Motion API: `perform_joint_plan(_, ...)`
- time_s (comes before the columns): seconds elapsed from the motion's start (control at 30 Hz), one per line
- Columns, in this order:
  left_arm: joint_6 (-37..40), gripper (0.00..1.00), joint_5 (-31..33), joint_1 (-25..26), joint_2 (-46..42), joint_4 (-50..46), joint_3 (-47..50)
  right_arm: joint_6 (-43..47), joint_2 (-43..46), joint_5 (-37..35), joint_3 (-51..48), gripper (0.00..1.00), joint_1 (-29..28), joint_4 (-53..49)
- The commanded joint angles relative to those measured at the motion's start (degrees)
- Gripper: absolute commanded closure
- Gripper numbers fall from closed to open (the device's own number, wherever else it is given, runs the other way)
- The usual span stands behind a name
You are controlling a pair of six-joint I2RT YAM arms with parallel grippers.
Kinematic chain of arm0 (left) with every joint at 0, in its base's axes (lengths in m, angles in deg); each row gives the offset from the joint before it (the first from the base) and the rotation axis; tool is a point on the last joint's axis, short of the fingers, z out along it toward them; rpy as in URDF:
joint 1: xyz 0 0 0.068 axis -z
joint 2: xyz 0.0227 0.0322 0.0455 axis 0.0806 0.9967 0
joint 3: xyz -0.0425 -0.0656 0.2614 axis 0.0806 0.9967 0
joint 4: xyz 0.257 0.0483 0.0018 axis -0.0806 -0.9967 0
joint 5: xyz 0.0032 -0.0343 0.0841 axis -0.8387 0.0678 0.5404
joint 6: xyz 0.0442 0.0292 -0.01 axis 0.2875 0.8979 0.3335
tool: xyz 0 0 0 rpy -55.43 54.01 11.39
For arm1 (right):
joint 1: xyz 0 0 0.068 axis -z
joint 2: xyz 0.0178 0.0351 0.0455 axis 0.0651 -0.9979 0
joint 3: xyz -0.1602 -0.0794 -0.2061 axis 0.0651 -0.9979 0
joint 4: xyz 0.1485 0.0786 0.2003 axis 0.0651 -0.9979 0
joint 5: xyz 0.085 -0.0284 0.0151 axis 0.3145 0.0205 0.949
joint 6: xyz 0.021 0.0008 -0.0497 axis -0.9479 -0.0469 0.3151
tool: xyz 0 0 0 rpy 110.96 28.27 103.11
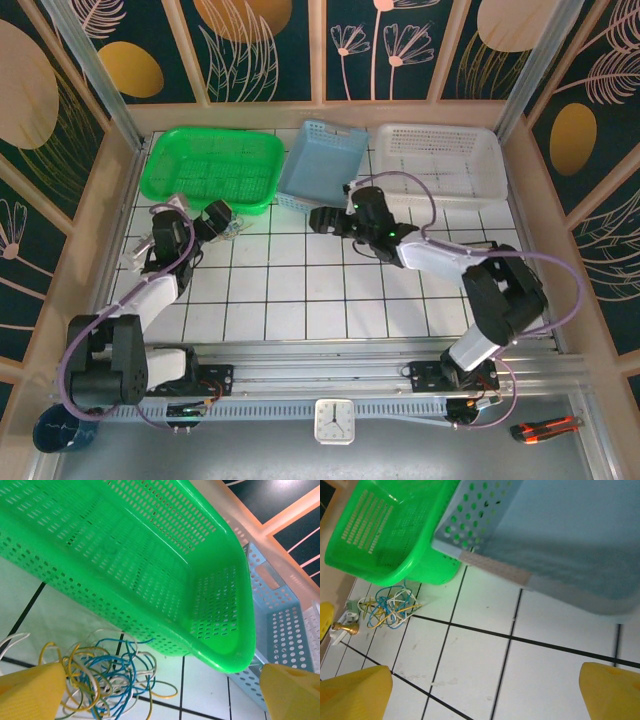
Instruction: Untangle the cables
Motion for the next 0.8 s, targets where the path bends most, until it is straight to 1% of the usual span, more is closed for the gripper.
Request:
perform_joint_plan(0.0,-0.6,0.01,-0.9,-0.1,2.2,4.4,-2.8,-3.0,-4.1,0.0,3.6,0.04,-1.2,2.1)
perform_joint_plan(0.17,-0.4,0.01,-1.2,-0.2,5.7,5.9,-5.1,-5.2,-9.2,-0.8,6.2,0.05,-1.7,2.9)
perform_joint_plan(0.37,-1.0,0.01,-2.3,-0.1,9.8,8.5,-7.0,-4.6,-13.6,-3.3,10.7,0.05,-0.9,0.6)
perform_joint_plan(0.5,-0.9,0.01,-2.6,-0.1,12.2,9.8,-8.1,-4.5,-15.2,-4.7,12.5,0.05,0.3,0.0)
perform_joint_plan(0.77,-1.4,0.01,-3.4,-0.2,17.8,12.1,-11.7,-4.4,-18.5,-4.3,16.4,0.05,4.2,-1.1)
